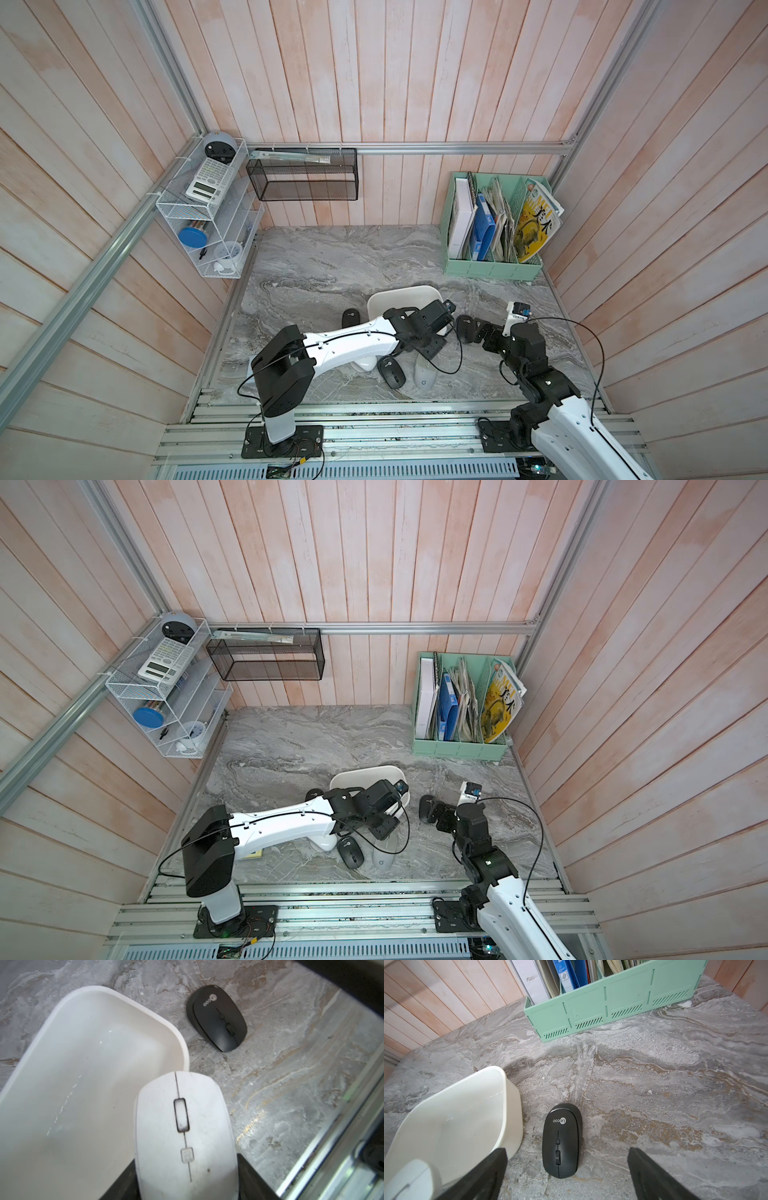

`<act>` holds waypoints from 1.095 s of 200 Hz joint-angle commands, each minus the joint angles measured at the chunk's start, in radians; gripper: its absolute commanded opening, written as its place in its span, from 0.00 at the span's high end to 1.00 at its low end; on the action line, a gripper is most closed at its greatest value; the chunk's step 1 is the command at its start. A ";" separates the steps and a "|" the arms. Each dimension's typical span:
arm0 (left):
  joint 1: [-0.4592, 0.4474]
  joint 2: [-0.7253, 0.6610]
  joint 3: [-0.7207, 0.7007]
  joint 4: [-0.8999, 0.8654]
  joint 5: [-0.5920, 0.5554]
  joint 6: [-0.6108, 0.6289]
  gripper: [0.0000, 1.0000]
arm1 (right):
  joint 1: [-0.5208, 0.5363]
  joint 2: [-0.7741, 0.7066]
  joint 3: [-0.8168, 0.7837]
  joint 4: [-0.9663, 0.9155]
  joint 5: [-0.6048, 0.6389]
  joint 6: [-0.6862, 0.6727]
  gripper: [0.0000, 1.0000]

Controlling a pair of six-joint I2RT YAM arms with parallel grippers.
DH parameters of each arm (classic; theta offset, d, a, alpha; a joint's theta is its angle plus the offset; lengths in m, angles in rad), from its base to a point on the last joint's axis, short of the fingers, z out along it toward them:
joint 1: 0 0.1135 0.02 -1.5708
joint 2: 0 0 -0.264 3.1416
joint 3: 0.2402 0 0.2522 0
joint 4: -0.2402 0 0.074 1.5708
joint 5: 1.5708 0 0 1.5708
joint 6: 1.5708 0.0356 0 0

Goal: Take out the mouse from the storage box
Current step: Place the mouse at the center of the board.

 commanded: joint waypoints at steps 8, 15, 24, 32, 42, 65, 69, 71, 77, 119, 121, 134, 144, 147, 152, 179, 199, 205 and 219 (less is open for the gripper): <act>-0.045 -0.034 -0.038 0.088 0.006 -0.080 0.55 | -0.002 -0.022 0.025 -0.052 0.071 0.012 0.02; -0.058 -0.025 -0.040 0.097 0.007 -0.095 0.55 | -0.002 -0.030 0.026 -0.058 0.075 0.012 0.02; -0.075 -0.012 -0.040 0.115 0.011 -0.114 0.55 | -0.003 -0.043 0.024 -0.063 0.081 0.015 0.03; -0.093 0.002 -0.042 0.139 0.003 -0.131 0.55 | -0.002 -0.056 0.020 -0.064 0.086 0.015 0.03; -0.118 0.022 -0.044 0.175 -0.004 -0.153 0.55 | -0.002 -0.074 0.013 -0.066 0.091 0.018 0.03; -0.159 0.078 -0.027 0.235 -0.008 -0.201 0.55 | -0.002 -0.104 0.012 -0.086 0.113 0.021 0.02; -0.164 0.088 -0.024 0.243 -0.006 -0.209 0.55 | -0.002 -0.110 0.011 -0.089 0.117 0.021 0.03; -0.165 0.093 -0.021 0.246 -0.005 -0.214 0.55 | -0.002 -0.112 0.012 -0.092 0.120 0.021 0.02; -0.168 0.108 -0.012 0.251 0.000 -0.226 0.55 | -0.002 -0.119 0.013 -0.097 0.123 0.021 0.03; -0.177 0.167 0.012 0.272 -0.021 -0.267 0.55 | -0.002 -0.190 0.004 -0.124 0.152 0.032 0.02; -0.177 0.168 0.012 0.274 -0.022 -0.269 0.55 | -0.002 -0.193 0.004 -0.128 0.153 0.032 0.02; -0.176 0.186 0.022 0.274 -0.019 -0.281 0.55 | -0.002 -0.207 0.007 -0.144 0.174 0.034 0.03; -0.179 0.200 0.032 0.274 -0.017 -0.292 0.55 | -0.002 -0.216 0.008 -0.151 0.181 0.035 0.02; -0.179 0.203 0.033 0.274 -0.017 -0.296 0.55 | -0.002 -0.220 0.009 -0.152 0.182 0.035 0.02; -0.179 0.209 0.036 0.276 -0.019 -0.299 0.55 | -0.002 -0.225 0.008 -0.156 0.184 0.037 0.03; -0.179 0.244 0.059 0.262 -0.052 -0.317 0.55 | -0.002 -0.257 0.011 -0.179 0.202 0.040 0.02; -0.179 0.269 0.077 0.253 -0.054 -0.333 0.55 | -0.002 -0.284 0.012 -0.195 0.220 0.043 0.03; -0.179 0.275 0.079 0.251 -0.053 -0.335 0.55 | -0.001 -0.291 0.012 -0.199 0.224 0.043 0.02; -0.179 0.285 0.090 0.243 -0.055 -0.336 0.55 | -0.002 -0.306 0.012 -0.211 0.233 0.044 0.02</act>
